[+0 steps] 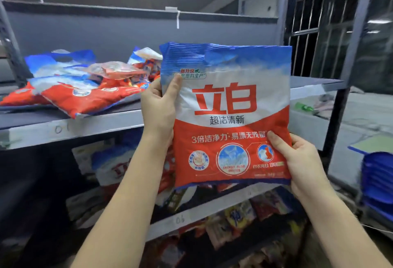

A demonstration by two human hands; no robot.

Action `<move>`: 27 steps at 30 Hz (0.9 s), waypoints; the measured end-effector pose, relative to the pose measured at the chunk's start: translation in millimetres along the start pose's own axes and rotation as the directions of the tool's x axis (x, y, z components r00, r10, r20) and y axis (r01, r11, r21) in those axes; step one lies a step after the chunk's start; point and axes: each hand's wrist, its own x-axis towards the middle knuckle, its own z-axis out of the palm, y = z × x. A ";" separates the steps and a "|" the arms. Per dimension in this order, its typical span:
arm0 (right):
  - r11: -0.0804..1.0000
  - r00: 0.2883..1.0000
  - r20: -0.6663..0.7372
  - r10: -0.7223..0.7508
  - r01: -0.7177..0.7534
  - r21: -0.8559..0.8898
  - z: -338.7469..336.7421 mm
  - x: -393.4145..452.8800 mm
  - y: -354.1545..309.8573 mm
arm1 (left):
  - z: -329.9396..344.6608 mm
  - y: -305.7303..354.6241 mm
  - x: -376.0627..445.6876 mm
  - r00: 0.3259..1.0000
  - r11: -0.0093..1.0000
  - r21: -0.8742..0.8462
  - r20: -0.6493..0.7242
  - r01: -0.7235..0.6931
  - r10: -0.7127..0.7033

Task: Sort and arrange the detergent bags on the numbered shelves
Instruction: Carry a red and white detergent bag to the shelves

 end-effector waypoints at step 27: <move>0.985 0.994 0.032 -0.104 0.108 -0.136 -177.8 486.1 -74.4 | 372.9 -228.5 328.0 0.998 0.971 0.238 -0.048 -0.023 0.035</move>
